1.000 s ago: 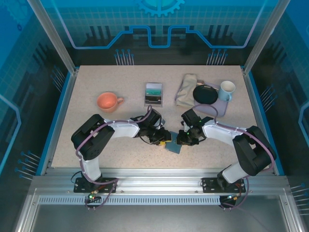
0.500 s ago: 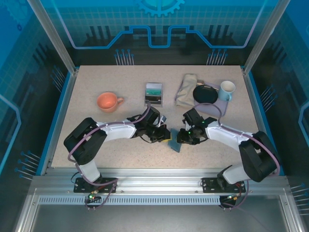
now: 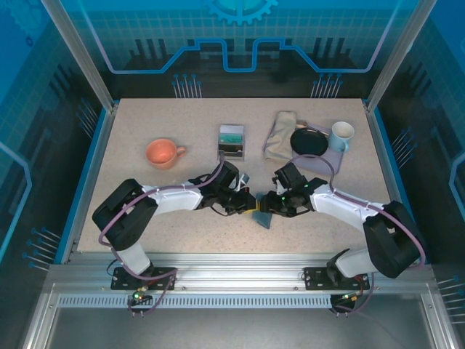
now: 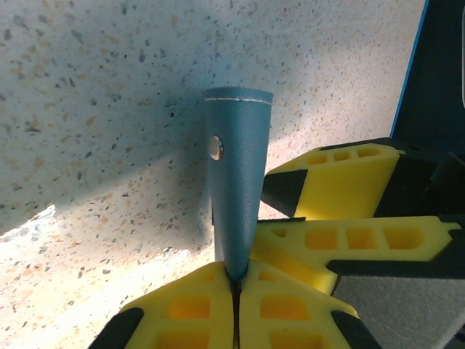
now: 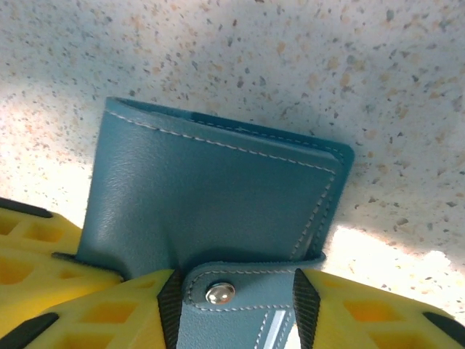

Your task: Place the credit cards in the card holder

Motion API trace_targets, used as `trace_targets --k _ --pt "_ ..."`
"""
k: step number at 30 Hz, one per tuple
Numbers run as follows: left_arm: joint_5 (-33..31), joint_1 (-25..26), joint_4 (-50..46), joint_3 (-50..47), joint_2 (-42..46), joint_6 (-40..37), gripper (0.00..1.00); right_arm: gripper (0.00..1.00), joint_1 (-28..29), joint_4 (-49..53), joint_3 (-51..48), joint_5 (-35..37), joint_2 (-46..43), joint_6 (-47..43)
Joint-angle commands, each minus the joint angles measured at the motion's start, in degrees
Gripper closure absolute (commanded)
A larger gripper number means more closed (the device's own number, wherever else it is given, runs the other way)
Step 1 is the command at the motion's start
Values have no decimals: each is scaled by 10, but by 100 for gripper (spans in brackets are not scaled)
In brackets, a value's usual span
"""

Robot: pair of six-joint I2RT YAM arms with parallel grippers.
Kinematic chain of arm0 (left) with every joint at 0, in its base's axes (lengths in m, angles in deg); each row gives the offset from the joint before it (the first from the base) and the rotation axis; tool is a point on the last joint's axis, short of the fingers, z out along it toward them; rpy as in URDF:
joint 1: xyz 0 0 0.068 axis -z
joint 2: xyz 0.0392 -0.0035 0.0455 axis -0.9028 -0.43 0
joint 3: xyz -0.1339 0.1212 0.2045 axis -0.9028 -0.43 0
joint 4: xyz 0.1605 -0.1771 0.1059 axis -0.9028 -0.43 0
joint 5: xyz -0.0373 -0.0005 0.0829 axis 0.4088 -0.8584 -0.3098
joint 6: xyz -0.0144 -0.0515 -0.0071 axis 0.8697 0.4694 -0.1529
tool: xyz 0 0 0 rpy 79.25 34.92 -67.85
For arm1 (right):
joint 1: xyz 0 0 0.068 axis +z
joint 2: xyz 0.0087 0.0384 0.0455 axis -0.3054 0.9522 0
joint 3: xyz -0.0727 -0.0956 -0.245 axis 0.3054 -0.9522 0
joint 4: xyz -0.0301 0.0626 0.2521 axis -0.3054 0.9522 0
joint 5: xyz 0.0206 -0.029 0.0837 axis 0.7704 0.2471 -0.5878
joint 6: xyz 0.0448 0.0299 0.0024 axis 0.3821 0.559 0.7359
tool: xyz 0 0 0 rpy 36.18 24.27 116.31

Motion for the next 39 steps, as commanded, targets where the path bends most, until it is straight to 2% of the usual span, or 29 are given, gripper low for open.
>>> trace_targets --k 1,2,7,12,14,18,24,28,31,34,37,39 --pt "4 5 39 -5 16 17 100 54 10 16 -8 24 25 -2" --pt "4 5 40 -5 16 17 100 55 12 28 -6 41 32 -6" --pt "-7 4 32 -11 26 14 100 73 7 76 -13 128 50 -16" --pt "-24 3 20 -39 42 12 100 81 -8 107 -23 154 25 -25" --pt "-30 3 22 -50 46 14 100 76 -17 114 -23 143 -1 -32" --pt "-27 3 24 -53 44 16 100 60 -19 113 -11 113 -54 -43" --pt "-30 3 25 -49 41 18 100 40 -21 73 7 14 -59 -41" --pt "-29 3 26 -46 41 19 100 32 -15 52 10 0 -39 -30" --pt "-30 3 29 -46 41 21 100 32 -9 57 22 -2 -5 -38" --pt "-28 3 29 -45 41 20 100 38 -7 65 26 10 23 -40" --pt "-34 2 24 -48 44 20 100 62 -6 73 19 23 31 -44" --pt "-43 3 16 -50 48 20 100 72 -7 74 10 22 18 -44"
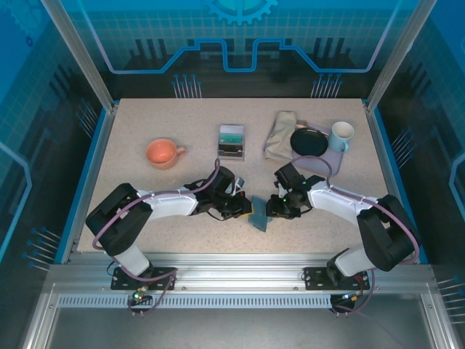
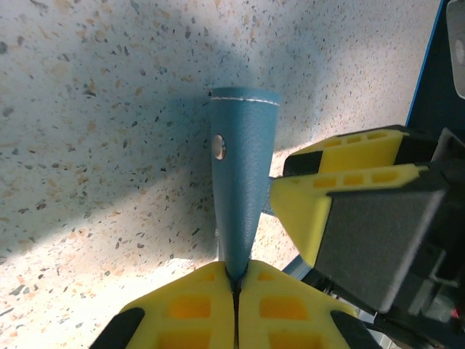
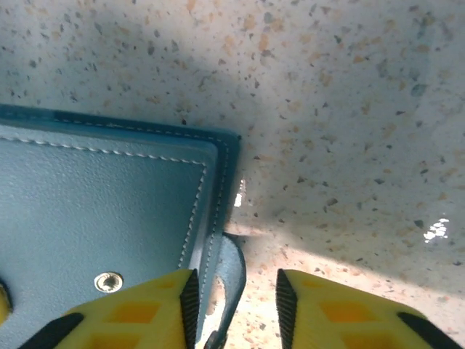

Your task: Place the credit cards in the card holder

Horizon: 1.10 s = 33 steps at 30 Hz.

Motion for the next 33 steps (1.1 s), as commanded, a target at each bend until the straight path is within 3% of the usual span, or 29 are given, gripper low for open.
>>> trace_targets --k 1,3,4,7,15,26,29,33 --pt "-21 -2 -10 -1 17 5 94 77 3 12 -5 -1 -18 -6" --pt "-49 -2 -60 9 23 -15 68 83 5 11 -10 -4 -38 -11" --pt "-74 -2 -96 16 30 -29 65 85 5 8 -10 -8 -51 -14" --pt "-139 -2 -179 25 54 -51 41 87 3 -11 -9 -38 -86 -21" --pt "-119 0 -195 41 91 -83 29 86 1 -61 15 -137 -96 -15" --pt "-96 2 -223 91 31 -91 32 85 0 -92 18 -180 -93 0" --pt "-100 2 -228 94 30 -90 33 81 0 -51 25 -149 -75 -10" --pt "-161 0 -265 96 56 -87 30 64 -4 37 53 -52 -33 -46"
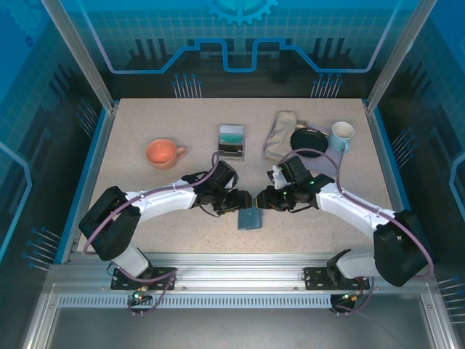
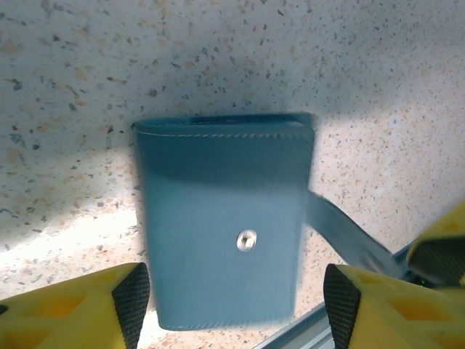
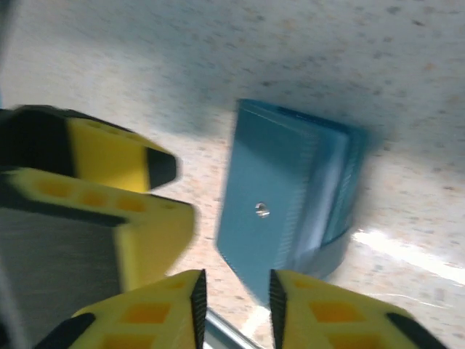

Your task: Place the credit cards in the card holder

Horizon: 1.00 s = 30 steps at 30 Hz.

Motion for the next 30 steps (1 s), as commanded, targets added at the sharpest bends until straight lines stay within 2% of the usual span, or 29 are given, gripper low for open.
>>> trace_targets --k 1,3,4,6,9,11,14,19,23,27,30 --pt "-56 -7 -61 19 31 -6 27 56 -8 86 36 72 29 -39" --pt "-60 -36 -77 17 45 -5 26 50 -23 100 65 93 31 -57" --pt "-49 -58 -77 14 50 -5 25 43 -33 103 79 102 30 -67" --pt "-18 -99 -62 9 60 -8 23 37 -51 90 110 110 35 -87" --pt "-2 -153 -53 25 64 -19 15 32 -77 81 197 79 96 -111" --pt "4 -181 -71 75 40 -49 12 29 -77 90 275 88 155 -119" --pt "11 -216 -105 173 -22 -75 7 25 -88 83 368 70 238 -98" --pt "36 -258 -145 351 -164 -77 1 17 -102 46 466 37 346 -49" --pt "48 -286 -203 495 -288 -52 2 18 -115 65 559 -12 434 -7" --pt "68 -294 -210 582 -359 -30 3 18 -116 41 594 -62 485 12" --pt "99 -300 -195 616 -400 -5 2 18 -120 38 620 -71 517 30"
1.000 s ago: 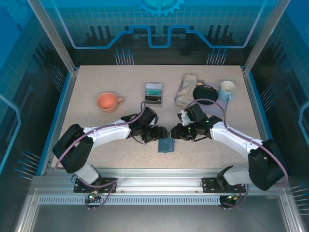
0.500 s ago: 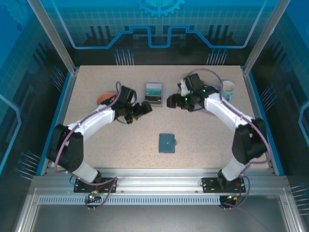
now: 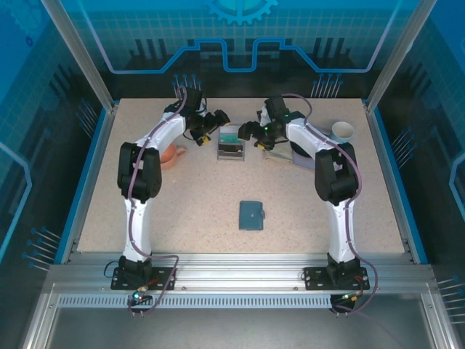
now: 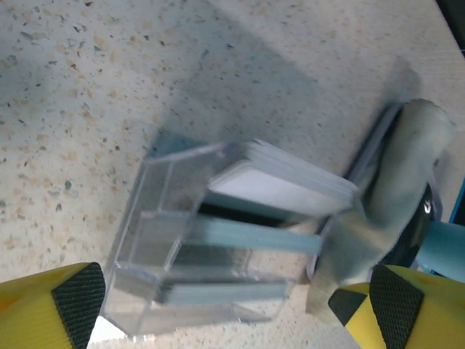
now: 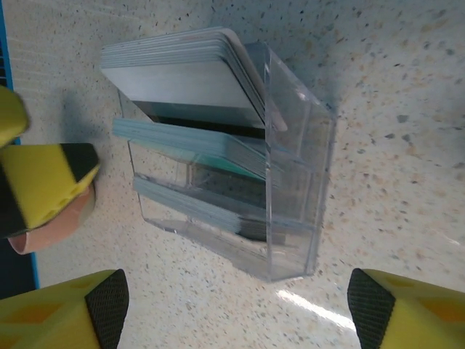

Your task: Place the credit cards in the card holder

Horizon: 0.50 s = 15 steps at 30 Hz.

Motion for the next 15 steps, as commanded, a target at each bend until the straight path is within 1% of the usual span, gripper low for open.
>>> trace_targets --k 1,5,7,10,12,15 --pt "57 -3 -15 44 -28 38 2 17 -8 -7 41 -41 31 36" --pt "82 -9 18 42 -50 65 2 19 -12 -32 55 -66 55 59" --pt "105 -9 39 46 -59 73 2 20 -12 -47 56 -82 77 67" --pt "135 -9 61 52 -72 82 2 19 -9 -65 46 -89 73 69" --pt "153 -7 68 53 -80 82 3 20 -8 -81 40 -113 74 67" --pt "175 0 74 50 -88 77 5 20 -6 -106 14 -129 61 67"
